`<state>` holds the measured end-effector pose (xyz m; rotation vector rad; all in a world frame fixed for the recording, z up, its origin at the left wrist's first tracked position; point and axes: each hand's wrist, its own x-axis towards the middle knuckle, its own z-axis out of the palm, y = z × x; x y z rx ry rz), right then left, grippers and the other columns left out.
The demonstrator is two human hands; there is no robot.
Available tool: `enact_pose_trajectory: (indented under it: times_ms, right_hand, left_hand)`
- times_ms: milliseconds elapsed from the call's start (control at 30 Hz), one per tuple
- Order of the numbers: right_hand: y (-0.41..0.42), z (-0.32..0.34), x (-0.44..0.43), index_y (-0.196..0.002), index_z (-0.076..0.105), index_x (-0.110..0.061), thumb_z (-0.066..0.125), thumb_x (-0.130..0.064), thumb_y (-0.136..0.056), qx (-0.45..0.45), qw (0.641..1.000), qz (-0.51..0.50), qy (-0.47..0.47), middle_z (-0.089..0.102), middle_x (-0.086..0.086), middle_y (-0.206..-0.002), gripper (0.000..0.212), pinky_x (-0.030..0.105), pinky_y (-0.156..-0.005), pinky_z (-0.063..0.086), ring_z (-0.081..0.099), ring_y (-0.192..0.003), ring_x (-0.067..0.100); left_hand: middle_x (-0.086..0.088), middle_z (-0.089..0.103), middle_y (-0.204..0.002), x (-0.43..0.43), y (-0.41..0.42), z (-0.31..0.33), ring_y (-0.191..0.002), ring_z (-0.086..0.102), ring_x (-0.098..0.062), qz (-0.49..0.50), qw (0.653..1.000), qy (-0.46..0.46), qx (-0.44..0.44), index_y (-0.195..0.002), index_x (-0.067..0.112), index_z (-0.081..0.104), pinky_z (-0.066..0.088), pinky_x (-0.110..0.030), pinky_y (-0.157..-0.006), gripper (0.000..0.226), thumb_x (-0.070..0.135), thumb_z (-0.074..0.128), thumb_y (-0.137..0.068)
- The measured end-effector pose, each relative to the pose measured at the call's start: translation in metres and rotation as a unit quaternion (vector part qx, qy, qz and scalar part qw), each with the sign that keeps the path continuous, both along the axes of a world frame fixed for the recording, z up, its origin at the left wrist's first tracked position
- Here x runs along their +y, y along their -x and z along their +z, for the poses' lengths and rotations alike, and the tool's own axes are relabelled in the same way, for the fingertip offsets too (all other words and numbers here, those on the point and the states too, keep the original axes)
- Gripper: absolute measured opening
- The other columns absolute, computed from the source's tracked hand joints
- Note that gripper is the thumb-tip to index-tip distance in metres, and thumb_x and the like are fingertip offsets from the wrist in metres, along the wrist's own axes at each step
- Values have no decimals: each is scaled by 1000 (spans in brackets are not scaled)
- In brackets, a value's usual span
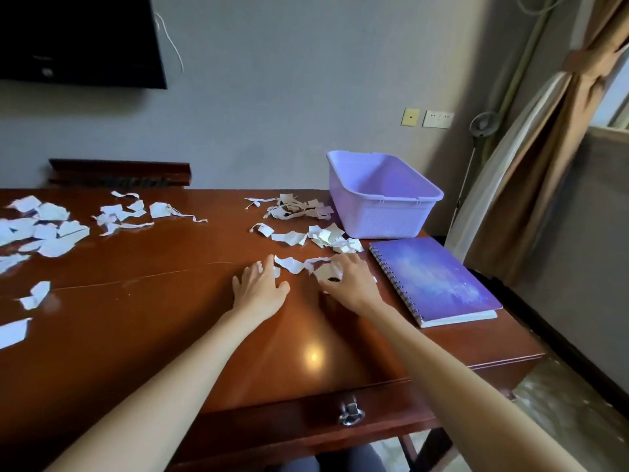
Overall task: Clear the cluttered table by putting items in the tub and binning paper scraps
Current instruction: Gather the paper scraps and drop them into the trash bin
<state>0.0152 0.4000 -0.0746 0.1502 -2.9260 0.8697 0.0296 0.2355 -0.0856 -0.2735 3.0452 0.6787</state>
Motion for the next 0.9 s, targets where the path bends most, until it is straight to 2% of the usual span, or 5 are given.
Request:
enact_pose_trajectory:
  times_ms: [167, 300, 533, 667, 900]
  right_hand:
    - [8, -6, 5, -132, 44, -17, 57, -34, -82, 100, 993, -44, -48, 33, 8, -141, 55, 37, -108, 27, 27, -134, 29]
    - [22, -14, 10, -145, 25, -33, 47, -45, -88, 9, 997, 2, -76, 8, 5, -158, 62, 43, -118, 9, 3, -147, 26]
    - [38, -20, 15, -132, 44, -14, 15, -47, -87, 20, 994, -56, -94, 48, 11, -131, 63, 39, -100, 36, 42, -119, 33]
    - [45, -17, 17, -131, 43, -9, 41, -36, -94, 46, 990, -83, -109, 47, 13, -124, 45, 38, -95, 37, 42, -118, 32]
    - [46, -15, 17, -112, 46, 0, 46, -35, -94, 85, 988, -73, -108, 49, 16, -113, 39, 37, -73, 42, 52, -103, 35]
  left_hand:
    - [-12, 16, -156, 8, 9, 4, -144, 18, -28, -68, 994, 34, 79, -150, 22, 11, 27, -40, -113, 66, 38, 44, -95]
    - [-11, 6, -158, 19, 24, 2, -146, 9, -28, -133, 985, 80, 75, -150, 27, 10, 19, -42, -116, 62, 39, 39, -96]
    - [-8, 35, -146, 45, 44, -6, -134, 31, -25, -158, 976, 96, 114, -145, 27, 28, 23, -39, -110, 51, 47, 27, -98]
    - [-6, 45, -129, 52, 53, -9, -123, 37, -23, -134, 971, 139, 143, -131, 20, 44, 31, -35, -99, 41, 39, 37, -95]
    - [-10, 53, -128, 52, 61, -7, -116, 49, -24, -58, 971, 156, 174, -129, 8, 47, 42, -34, -93, 36, 23, 35, -98]
